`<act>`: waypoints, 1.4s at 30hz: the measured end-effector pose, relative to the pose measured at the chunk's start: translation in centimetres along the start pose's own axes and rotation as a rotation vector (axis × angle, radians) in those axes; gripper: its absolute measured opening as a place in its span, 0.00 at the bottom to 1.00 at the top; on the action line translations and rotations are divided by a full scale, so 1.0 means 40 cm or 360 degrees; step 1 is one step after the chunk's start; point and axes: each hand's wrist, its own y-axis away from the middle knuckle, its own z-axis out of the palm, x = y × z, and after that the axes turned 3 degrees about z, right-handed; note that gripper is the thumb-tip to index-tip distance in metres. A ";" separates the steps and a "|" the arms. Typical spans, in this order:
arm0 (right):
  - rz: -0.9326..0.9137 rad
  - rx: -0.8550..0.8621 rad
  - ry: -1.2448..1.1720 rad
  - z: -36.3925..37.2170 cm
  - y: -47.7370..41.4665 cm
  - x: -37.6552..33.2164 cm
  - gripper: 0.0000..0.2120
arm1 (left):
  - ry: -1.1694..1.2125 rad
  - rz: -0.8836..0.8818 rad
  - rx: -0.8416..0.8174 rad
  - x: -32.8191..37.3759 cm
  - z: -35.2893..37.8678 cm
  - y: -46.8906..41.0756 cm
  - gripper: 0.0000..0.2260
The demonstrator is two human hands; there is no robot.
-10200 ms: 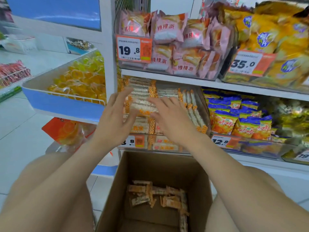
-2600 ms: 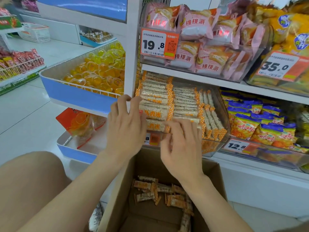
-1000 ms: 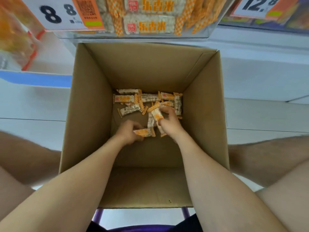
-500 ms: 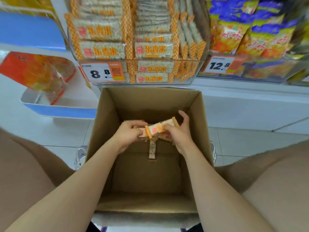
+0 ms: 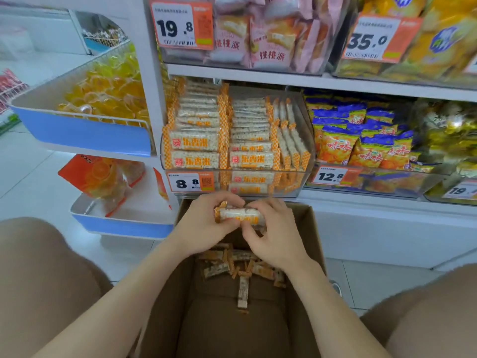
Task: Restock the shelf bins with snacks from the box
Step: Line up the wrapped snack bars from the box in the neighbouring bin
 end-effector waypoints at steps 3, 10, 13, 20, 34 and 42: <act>-0.0230 0.0274 0.0240 -0.053 -0.036 -0.039 0.16 | -0.0051 0.0164 -0.0010 0.069 -0.068 -0.032 0.13; -0.0307 -0.0167 0.0087 -0.195 -0.154 -0.126 0.20 | 0.0019 0.0412 0.0076 0.163 -0.189 -0.121 0.13; -0.0260 -0.0193 0.0186 -0.239 -0.231 -0.131 0.20 | -0.0193 0.0423 0.0313 0.160 -0.203 -0.164 0.19; 0.0062 0.0258 0.1086 -0.197 -0.455 -0.038 0.21 | -0.1166 0.0163 0.0430 0.098 -0.180 -0.249 0.28; 0.0386 0.0001 0.1009 -0.078 -0.746 -0.004 0.38 | -0.1642 0.0004 0.0447 0.075 -0.114 -0.334 0.34; 0.0210 -0.0217 0.1025 -0.095 -0.787 0.034 0.36 | -0.1648 0.0034 0.0448 0.072 -0.112 -0.330 0.32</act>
